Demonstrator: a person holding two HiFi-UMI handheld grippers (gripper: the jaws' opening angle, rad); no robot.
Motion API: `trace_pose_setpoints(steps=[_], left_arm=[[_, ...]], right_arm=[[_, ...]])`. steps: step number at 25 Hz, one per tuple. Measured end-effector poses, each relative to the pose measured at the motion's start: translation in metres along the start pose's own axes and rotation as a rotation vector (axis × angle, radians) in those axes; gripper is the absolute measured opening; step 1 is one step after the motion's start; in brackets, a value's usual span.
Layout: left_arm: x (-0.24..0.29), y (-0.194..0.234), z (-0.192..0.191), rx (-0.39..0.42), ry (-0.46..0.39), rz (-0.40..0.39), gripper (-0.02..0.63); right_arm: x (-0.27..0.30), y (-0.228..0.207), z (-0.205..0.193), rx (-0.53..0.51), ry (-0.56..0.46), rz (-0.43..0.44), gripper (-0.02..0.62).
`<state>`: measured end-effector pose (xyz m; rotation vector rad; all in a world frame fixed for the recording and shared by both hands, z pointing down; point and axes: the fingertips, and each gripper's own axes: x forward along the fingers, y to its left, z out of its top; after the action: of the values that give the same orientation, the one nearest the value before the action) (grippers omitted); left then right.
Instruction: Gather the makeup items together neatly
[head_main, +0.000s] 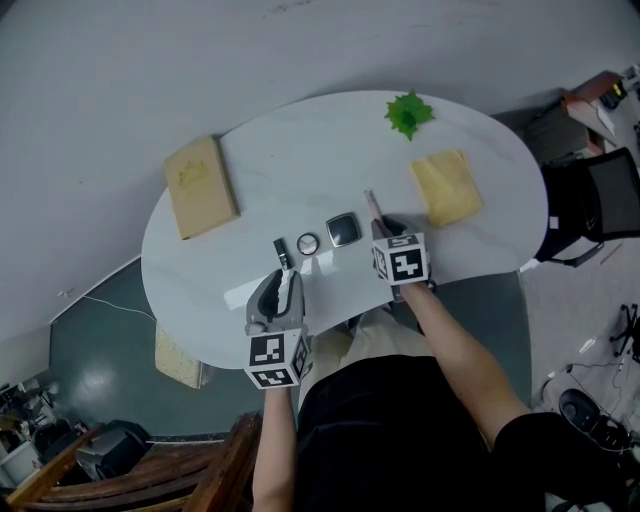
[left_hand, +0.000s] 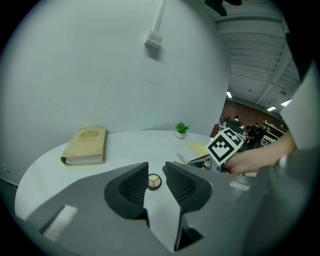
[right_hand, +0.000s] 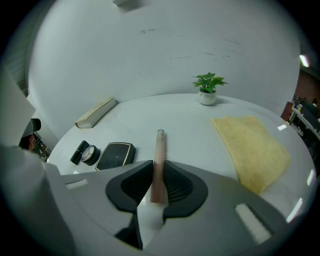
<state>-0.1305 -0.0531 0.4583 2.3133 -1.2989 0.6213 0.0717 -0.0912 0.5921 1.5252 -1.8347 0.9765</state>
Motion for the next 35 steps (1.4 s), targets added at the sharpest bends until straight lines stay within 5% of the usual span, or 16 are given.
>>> trace_pose_setpoints(steps=[35], left_arm=[[0.006, -0.016, 0.007, 0.003, -0.016, 0.020, 0.103]], right_arm=[[-0.013, 0.007, 0.011, -0.052, -0.015, 0.069, 0.097]])
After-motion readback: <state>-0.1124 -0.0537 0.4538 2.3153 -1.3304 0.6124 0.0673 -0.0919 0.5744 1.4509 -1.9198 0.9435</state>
